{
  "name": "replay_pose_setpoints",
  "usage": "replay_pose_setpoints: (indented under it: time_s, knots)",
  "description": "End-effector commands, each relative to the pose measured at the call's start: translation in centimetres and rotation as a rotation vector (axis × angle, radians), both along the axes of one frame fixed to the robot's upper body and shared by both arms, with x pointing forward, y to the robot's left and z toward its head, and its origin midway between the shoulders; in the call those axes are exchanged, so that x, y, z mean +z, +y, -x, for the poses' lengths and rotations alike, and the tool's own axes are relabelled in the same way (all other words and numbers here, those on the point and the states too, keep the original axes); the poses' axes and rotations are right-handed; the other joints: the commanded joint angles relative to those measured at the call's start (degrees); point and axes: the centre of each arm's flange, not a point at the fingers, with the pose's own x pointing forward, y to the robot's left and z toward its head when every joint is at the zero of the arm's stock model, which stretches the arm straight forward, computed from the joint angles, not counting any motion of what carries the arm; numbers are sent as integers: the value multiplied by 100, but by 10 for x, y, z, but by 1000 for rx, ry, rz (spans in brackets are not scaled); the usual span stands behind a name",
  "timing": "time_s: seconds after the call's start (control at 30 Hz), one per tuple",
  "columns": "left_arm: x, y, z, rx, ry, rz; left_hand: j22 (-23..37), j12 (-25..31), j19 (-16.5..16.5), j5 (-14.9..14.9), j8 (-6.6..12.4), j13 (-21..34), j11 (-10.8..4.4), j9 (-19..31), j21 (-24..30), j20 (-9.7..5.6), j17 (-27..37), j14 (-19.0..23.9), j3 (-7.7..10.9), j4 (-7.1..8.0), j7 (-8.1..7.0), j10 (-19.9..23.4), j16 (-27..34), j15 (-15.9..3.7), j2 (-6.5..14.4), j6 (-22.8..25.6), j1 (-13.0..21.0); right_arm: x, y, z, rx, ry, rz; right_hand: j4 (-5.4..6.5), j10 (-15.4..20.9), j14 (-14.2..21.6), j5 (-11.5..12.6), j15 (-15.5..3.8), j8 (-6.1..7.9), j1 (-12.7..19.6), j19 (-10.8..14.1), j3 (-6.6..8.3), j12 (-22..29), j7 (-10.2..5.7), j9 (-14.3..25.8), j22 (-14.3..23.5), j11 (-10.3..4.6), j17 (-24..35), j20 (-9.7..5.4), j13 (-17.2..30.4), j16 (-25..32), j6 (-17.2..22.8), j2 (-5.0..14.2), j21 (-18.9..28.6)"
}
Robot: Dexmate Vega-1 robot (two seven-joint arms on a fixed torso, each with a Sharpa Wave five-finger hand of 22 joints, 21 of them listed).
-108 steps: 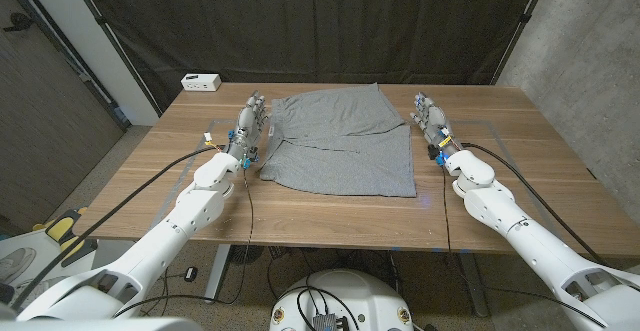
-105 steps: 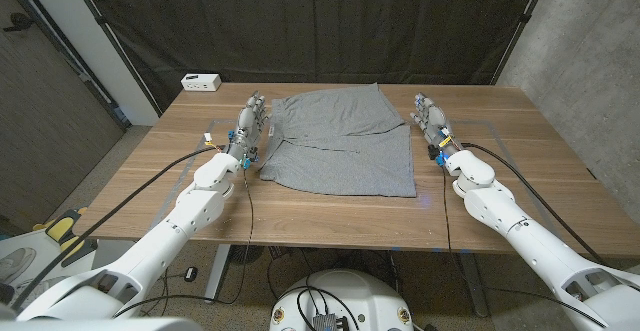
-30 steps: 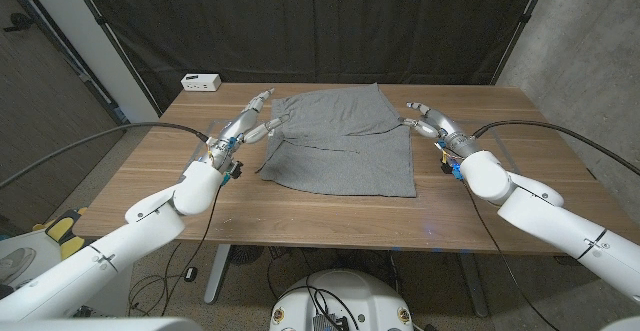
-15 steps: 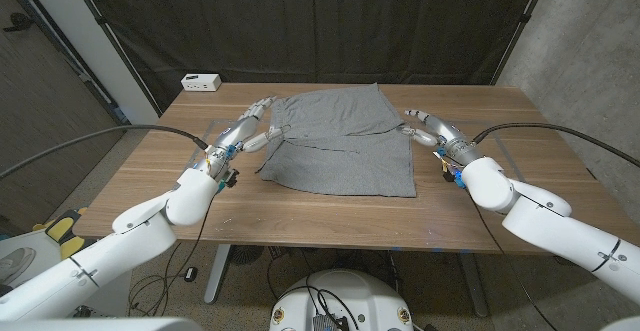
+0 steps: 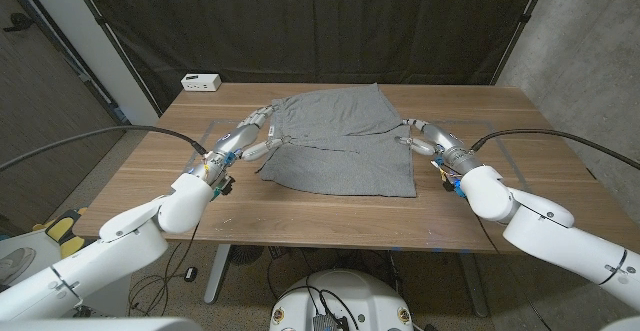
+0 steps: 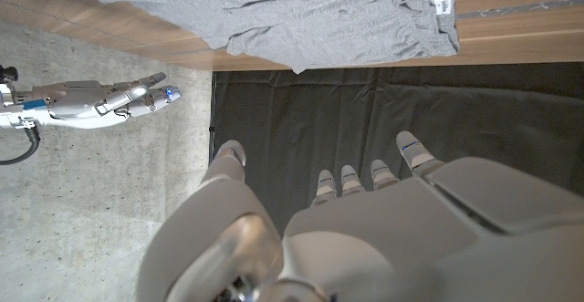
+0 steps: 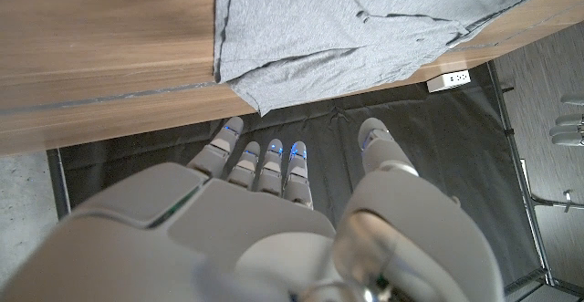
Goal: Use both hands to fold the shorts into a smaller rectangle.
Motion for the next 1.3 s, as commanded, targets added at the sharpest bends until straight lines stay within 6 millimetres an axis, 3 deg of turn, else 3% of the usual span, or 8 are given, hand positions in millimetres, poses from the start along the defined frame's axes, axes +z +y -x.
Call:
replay_pose_setpoints:
  time_s: [0.03, 0.4, 0.5, 0.93, 1.2, 1.3]
  knots:
    - [-15, 6, 10, 25, 54, -11, 21, -31, -715, -8, -10, 30, 16, 22, -21, -45, 12, -733, 2, -42, -22, -184, -10, -35, -4, 21, 58, -15, 10, 9, -17, 32, 13, -19, 55, 33, 0, -27, 32, 78, 69, 26, 20, -10, 33, 21, 3, 28, -6, 30, 12, 65, 11, 22]
    - [-27, 12, 10, 44, 95, -8, 23, -48, -700, -11, -24, 32, 24, 23, -30, -59, 11, -751, -2, -70, -14, -188, -18, -41, 1, 24, 80, -26, 16, 16, -38, 64, 29, -20, 75, 49, -2, -56, 29, 112, 79, 28, 13, -4, 34, 21, -4, 29, -3, 31, 9, 92, 13, 19]
    - [-30, 14, 9, 51, 107, -3, 23, -50, -696, -11, -23, 32, 32, 24, -32, -69, 11, -763, -1, -78, 0, -184, -23, -56, 4, 36, 88, -30, 17, 17, -46, 70, 23, -22, 89, 61, -2, -149, 22, 143, 93, 32, 7, -6, 35, 21, -15, 29, 0, 31, 7, 103, 16, 18]
    - [-35, 16, 8, 82, 131, -39, 22, -50, -620, -12, 1, 33, 37, 26, -25, -60, 10, -758, 26, -140, 9, -133, -17, -53, 40, 143, 171, -43, 24, 22, -76, 90, 45, -43, 123, 118, -1, -135, 28, 239, 150, 58, -5, -19, 35, 21, -53, 26, 33, 31, 12, 171, 28, 27]
    - [-36, 19, 5, 82, 160, -49, 18, -46, -574, -15, 15, 33, 71, 27, -24, -47, 9, -753, 52, -204, 13, -92, -16, -22, 48, 196, 257, -52, 28, 25, -103, 100, 58, -130, 152, 188, 4, -156, 22, 528, 317, 151, -30, -51, 36, 18, -118, 18, 74, 30, 4, 191, 4, 62]
    - [-37, 18, 5, 97, 164, -66, 11, -52, -501, -18, 33, 33, 76, 28, -22, -62, 8, -743, 93, -299, 1, -64, -14, -15, 54, 263, 399, -56, 30, 26, -113, 107, 70, -145, 180, 207, 4, -171, 44, 622, 341, 173, -29, -57, 36, 18, -131, 17, 82, 30, 1, 255, -23, 59]
